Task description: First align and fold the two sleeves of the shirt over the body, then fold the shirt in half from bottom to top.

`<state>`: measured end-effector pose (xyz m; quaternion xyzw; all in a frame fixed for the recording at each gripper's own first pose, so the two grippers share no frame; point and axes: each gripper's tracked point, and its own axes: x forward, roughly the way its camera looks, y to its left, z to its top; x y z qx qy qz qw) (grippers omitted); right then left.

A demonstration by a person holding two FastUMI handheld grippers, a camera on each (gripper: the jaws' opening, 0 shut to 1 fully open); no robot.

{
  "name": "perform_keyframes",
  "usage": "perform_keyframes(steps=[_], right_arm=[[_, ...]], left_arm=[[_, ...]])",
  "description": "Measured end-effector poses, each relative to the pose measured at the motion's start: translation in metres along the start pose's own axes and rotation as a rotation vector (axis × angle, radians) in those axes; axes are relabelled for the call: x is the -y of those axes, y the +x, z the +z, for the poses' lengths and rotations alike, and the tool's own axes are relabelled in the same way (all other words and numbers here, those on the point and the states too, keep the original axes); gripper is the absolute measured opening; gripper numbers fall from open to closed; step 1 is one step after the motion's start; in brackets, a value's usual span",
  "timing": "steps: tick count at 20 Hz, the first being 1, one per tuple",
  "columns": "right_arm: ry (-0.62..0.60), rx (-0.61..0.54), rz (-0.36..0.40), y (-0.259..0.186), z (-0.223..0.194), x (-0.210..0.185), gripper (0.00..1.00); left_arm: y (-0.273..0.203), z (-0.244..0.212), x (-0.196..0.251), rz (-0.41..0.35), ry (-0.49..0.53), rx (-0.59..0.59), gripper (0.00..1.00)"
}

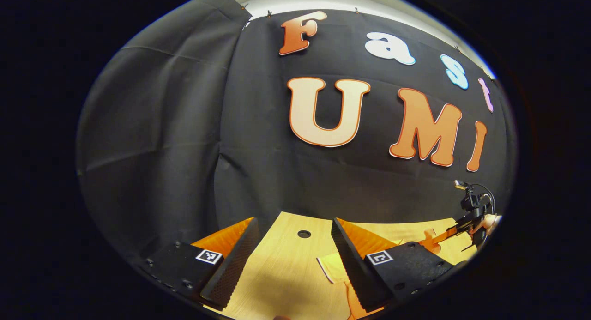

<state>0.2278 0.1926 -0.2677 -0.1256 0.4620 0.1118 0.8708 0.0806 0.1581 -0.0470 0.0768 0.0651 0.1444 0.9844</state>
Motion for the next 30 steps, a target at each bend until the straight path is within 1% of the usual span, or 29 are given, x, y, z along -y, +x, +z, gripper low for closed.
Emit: perform_keyframes(steps=[2,3,7,10,11,13,14,15,16,17,18,22,26,29,30], right_arm=[[-0.016,-0.015,-0.002,0.004,-0.005,-0.015,0.10],[-0.007,-0.026,0.013,0.006,-0.008,-0.024,0.10],[0.024,-0.035,0.093,0.014,-0.011,-0.058,0.09],[0.031,-0.029,0.163,0.010,-0.010,-0.080,0.07],[0.023,-0.022,0.166,0.007,-0.011,-0.083,0.24],[0.013,-0.010,0.157,0.006,-0.012,-0.083,0.63],[0.019,-0.002,0.155,0.006,-0.012,-0.084,0.70],[0.026,0.018,0.144,0.006,-0.011,-0.081,0.90],[0.026,0.038,0.119,0.005,-0.008,-0.074,0.99],[0.024,0.062,0.096,0.003,-0.006,-0.067,0.92],[0.023,0.087,0.086,-0.001,-0.003,-0.065,0.99],[0.033,0.199,0.062,-0.029,0.015,-0.048,0.99],[0.014,0.352,-0.026,-0.069,0.041,-0.014,0.99],[0.027,0.444,-0.052,-0.102,0.054,0.007,0.99],[0.027,0.472,-0.059,-0.111,0.058,0.015,0.99]], left_arm=[[-0.003,-0.006,-0.014,0.016,-0.003,-0.012,0.97],[-0.004,-0.008,-0.021,0.023,-0.007,-0.016,0.98],[-0.008,-0.012,-0.039,0.043,-0.007,-0.025,0.97],[-0.007,-0.015,-0.044,0.045,-0.005,-0.034,0.98],[-0.007,-0.015,-0.044,0.043,-0.008,-0.034,0.98],[-0.007,-0.016,-0.042,0.038,-0.009,-0.039,0.97],[-0.005,-0.016,-0.039,0.032,-0.009,-0.041,0.97],[-0.005,-0.018,-0.036,0.029,-0.009,-0.043,0.97],[-0.003,-0.018,-0.032,0.023,-0.010,-0.046,0.97],[-0.002,-0.019,-0.027,0.016,-0.007,-0.051,0.97],[-0.001,-0.019,-0.022,0.008,-0.002,-0.056,0.98],[0.012,-0.013,0.009,-0.035,0.015,-0.052,0.98],[0.032,-0.012,0.050,-0.093,0.032,-0.067,0.98],[0.052,-0.019,0.084,-0.138,0.018,-0.107,0.98],[0.058,-0.023,0.096,-0.154,0.032,-0.125,0.98]])
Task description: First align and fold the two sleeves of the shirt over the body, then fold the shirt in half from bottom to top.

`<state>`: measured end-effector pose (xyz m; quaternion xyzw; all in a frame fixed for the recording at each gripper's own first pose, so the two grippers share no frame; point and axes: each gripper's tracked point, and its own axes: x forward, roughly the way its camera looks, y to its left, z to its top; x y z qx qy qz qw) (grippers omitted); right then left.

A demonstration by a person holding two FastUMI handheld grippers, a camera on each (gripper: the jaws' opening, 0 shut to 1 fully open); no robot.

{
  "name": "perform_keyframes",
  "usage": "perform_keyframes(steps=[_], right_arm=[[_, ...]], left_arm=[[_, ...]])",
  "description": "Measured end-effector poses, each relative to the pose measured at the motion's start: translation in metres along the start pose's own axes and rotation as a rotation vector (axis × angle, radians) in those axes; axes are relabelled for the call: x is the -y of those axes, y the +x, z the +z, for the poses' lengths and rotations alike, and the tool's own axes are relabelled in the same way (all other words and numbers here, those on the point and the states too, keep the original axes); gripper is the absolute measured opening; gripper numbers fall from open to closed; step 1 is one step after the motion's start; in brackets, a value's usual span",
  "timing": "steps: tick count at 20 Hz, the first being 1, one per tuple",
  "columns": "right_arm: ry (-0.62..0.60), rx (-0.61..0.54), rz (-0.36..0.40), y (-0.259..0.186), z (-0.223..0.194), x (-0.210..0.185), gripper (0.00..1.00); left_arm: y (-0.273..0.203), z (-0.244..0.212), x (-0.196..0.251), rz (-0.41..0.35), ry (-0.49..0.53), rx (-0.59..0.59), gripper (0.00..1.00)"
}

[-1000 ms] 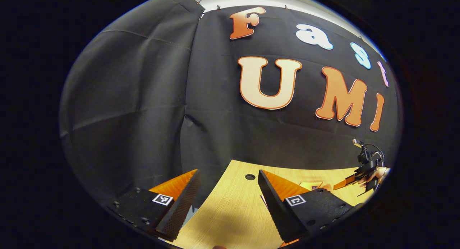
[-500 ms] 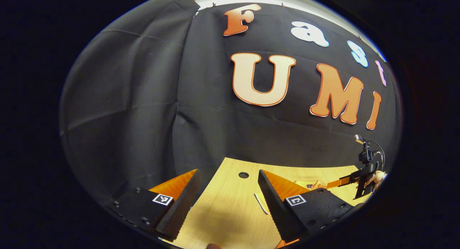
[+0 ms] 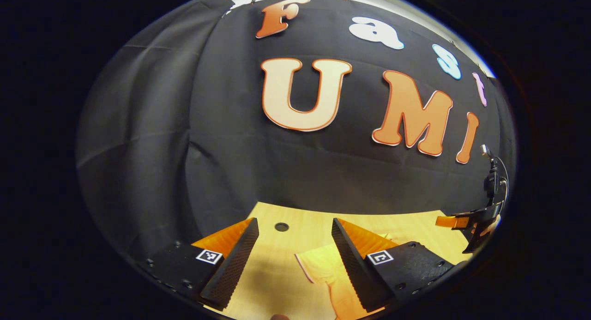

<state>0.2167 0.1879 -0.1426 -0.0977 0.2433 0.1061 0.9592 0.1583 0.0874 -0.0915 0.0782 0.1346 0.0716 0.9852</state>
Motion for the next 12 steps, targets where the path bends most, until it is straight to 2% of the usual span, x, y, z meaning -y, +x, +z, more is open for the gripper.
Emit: perform_keyframes(steps=[3,7,12], right_arm=[[-0.011,0.062,-0.031,-0.020,0.015,0.026,0.99],[-0.018,0.074,-0.027,-0.033,0.014,0.055,0.99],[0.021,0.030,-0.011,-0.038,-0.006,0.089,0.99]], left_arm=[[0.029,-0.016,0.017,0.001,0.049,-0.075,0.98],[0.069,-0.065,0.041,-0.042,-0.022,-0.273,0.98],[0.124,-0.127,0.028,0.027,-0.046,-0.513,0.98]])
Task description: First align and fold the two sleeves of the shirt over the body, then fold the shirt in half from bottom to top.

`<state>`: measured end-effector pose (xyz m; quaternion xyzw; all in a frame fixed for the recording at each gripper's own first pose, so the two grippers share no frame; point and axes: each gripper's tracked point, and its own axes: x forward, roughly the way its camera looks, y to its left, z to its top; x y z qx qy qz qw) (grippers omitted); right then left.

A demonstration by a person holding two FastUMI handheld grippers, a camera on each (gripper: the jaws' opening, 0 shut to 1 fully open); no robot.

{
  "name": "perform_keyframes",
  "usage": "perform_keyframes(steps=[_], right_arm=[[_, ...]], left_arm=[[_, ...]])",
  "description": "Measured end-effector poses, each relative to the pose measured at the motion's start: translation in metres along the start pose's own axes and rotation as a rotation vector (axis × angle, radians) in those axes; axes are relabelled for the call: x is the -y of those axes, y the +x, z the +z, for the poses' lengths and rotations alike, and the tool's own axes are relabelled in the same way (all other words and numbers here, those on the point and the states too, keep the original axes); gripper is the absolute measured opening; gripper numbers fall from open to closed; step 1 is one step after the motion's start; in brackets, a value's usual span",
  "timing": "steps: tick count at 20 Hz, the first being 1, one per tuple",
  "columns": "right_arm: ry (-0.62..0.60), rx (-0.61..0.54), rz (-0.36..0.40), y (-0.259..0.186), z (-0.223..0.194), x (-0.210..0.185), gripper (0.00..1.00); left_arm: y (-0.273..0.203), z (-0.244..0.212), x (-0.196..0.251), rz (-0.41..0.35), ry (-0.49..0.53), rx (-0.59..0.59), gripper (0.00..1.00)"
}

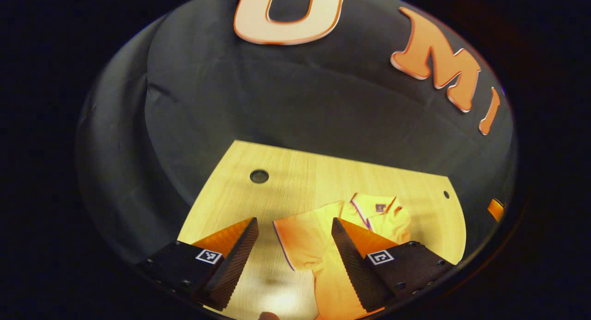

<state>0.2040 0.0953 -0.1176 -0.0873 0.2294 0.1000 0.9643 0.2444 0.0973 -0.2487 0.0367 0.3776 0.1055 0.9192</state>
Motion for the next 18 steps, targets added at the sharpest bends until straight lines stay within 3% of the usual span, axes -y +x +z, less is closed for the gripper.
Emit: perform_keyframes(steps=[4,7,13,16,18], right_arm=[[0.027,-0.019,0.011,-0.003,-0.006,0.024,0.99],[0.038,-0.032,0.022,-0.005,-0.010,0.036,0.99],[0.056,-0.061,0.022,-0.002,-0.023,0.053,0.99],[0.086,-0.069,0.021,0.001,-0.027,0.057,0.99],[0.100,-0.071,0.023,0.003,-0.028,0.056,0.99]], left_arm=[[0.059,-0.058,-0.013,0.042,-0.064,-0.242,0.98],[0.089,-0.088,-0.024,0.088,-0.126,-0.341,0.99],[0.122,-0.123,-0.031,0.192,-0.089,-0.459,0.99],[0.126,-0.118,-0.025,0.188,-0.046,-0.454,0.98],[0.125,-0.118,-0.022,0.194,-0.075,-0.454,0.98]])
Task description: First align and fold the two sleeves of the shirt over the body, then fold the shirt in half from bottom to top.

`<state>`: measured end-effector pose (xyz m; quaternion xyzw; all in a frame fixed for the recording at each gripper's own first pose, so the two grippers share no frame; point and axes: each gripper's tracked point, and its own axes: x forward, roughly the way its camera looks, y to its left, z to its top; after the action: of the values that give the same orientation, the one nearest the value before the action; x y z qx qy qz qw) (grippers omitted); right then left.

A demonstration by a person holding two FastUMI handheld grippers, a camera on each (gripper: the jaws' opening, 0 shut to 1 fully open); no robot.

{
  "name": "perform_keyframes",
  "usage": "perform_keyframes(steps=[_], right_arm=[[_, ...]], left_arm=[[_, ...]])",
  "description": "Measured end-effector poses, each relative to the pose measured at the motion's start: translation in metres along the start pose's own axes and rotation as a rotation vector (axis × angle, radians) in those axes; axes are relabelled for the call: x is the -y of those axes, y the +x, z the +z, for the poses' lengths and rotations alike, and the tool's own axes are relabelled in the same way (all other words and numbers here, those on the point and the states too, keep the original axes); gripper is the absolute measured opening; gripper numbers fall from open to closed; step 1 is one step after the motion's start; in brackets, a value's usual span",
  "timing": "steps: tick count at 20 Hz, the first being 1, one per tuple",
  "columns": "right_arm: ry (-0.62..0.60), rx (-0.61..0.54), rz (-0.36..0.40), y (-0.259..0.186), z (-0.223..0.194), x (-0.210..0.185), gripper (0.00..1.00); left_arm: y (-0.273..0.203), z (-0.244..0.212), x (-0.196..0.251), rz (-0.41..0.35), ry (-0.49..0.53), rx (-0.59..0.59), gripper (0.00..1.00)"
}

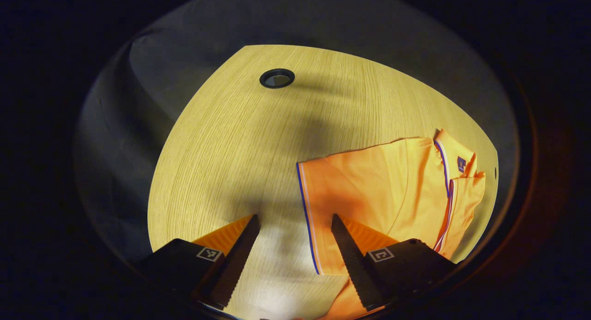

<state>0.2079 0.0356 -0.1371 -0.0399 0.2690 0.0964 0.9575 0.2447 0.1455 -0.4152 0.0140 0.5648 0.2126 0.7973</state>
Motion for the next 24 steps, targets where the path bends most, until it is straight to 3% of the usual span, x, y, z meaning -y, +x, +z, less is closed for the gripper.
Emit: perform_keyframes(steps=[1,2,3,4,5,7,8,9,12,18,24], right_arm=[[0.003,-0.002,-0.001,0.002,0.000,0.000,0.99],[0.001,-0.002,0.006,0.003,-0.001,-0.001,0.99],[-0.002,-0.007,0.012,0.004,-0.003,-0.004,0.99],[-0.003,-0.013,0.015,0.005,-0.004,-0.005,0.99],[-0.007,-0.015,0.017,0.006,-0.007,-0.008,0.99],[-0.017,0.000,0.012,0.004,-0.005,-0.010,0.99],[-0.021,0.016,0.009,0.002,-0.003,-0.011,0.99],[-0.021,0.040,0.002,-0.001,0.002,-0.011,0.99],[-0.020,0.085,-0.005,-0.007,0.012,-0.011,0.99],[0.000,0.115,0.030,-0.021,0.016,-0.019,0.99],[-0.005,0.127,0.038,-0.035,0.019,-0.013,0.99]], left_arm=[[0.001,-0.002,0.001,0.000,-0.016,0.004,0.97],[0.001,-0.004,0.003,-0.001,-0.016,0.002,0.85],[0.002,-0.004,0.006,-0.006,-0.009,0.001,0.82],[0.001,-0.003,0.010,-0.013,-0.004,0.001,0.72],[0.001,-0.004,0.014,-0.024,-0.008,0.007,0.57],[0.002,-0.002,0.015,-0.033,-0.016,0.026,0.13],[0.005,-0.002,0.015,-0.020,-0.008,0.035,0.11],[-0.001,-0.003,0.016,-0.017,0.006,0.033,0.02],[-0.013,-0.002,0.019,-0.017,0.016,0.034,0.02],[-0.069,0.020,0.044,-0.012,0.168,0.147,0.01],[-0.114,0.012,0.139,-0.144,0.284,0.198,0.02]])
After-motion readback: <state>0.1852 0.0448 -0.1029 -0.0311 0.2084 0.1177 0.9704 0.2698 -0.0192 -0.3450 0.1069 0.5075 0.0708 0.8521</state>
